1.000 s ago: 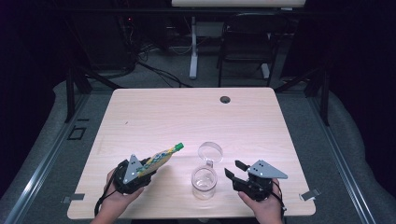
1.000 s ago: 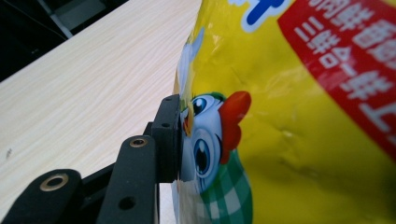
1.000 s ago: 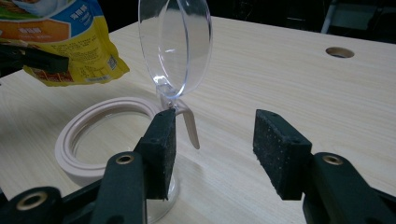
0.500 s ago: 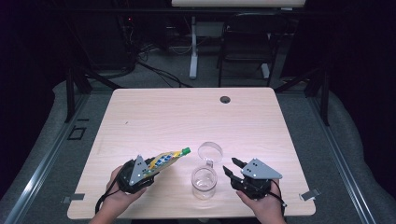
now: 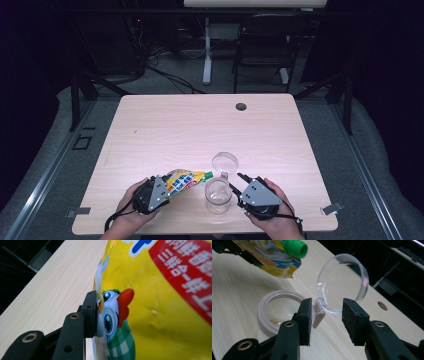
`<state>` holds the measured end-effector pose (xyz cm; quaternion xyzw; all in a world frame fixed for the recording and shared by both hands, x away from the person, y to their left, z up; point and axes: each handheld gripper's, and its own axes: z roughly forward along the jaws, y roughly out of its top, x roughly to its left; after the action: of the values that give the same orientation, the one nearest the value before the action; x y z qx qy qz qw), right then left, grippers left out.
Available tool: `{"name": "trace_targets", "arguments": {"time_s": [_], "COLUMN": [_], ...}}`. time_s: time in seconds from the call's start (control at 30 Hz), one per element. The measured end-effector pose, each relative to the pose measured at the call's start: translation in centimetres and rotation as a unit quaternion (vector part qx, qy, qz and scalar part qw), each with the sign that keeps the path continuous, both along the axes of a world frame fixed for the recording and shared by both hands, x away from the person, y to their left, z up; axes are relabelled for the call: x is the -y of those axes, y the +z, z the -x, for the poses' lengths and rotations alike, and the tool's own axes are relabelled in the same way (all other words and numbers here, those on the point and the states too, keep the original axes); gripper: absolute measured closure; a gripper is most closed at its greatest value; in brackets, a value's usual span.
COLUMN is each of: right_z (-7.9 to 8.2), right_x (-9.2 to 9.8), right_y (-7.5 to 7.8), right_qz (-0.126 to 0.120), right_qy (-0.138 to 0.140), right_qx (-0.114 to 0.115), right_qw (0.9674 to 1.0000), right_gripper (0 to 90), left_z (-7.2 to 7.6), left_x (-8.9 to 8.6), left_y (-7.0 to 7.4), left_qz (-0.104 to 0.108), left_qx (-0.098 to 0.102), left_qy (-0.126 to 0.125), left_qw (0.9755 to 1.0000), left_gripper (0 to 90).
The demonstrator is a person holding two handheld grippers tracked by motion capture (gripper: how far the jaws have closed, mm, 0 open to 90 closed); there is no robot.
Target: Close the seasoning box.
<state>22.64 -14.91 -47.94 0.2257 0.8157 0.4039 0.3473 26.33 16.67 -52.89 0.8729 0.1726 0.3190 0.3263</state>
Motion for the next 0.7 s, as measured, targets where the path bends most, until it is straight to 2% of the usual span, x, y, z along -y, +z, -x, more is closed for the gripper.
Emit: {"name": "trace_targets", "arguments": {"time_s": [0.17, 0.4, 0.53, 0.7], "right_z": [0.3, 0.0, -0.1, -0.1], "right_x": [-0.9, -1.4, -1.5, -1.8], "right_y": [-0.3, -0.6, -0.6, -0.7], "right_qz": [0.020, 0.028, 0.026, 0.027], "right_qy": [0.017, 0.023, 0.021, 0.024], "right_qx": [0.017, 0.005, 0.006, 0.006], "right_qw": [0.9995, 0.9993, 0.9994, 0.9993], "right_gripper": [58.5, 58.8, 58.9, 58.8], "left_z": [0.2, 0.1, 0.1, 0.0], "left_x": [0.1, 0.2, 0.3, 0.3], "left_y": [-0.2, -0.3, -0.5, -0.8], "left_qz": [-0.003, -0.009, -0.020, -0.026], "left_qx": [0.005, 0.010, 0.021, 0.018], "left_qy": [0.000, 0.001, 0.003, 0.000], "left_qw": [1.0000, 0.9999, 0.9996, 0.9995], "left_gripper": [60.9, 60.9, 60.9, 60.9]}}
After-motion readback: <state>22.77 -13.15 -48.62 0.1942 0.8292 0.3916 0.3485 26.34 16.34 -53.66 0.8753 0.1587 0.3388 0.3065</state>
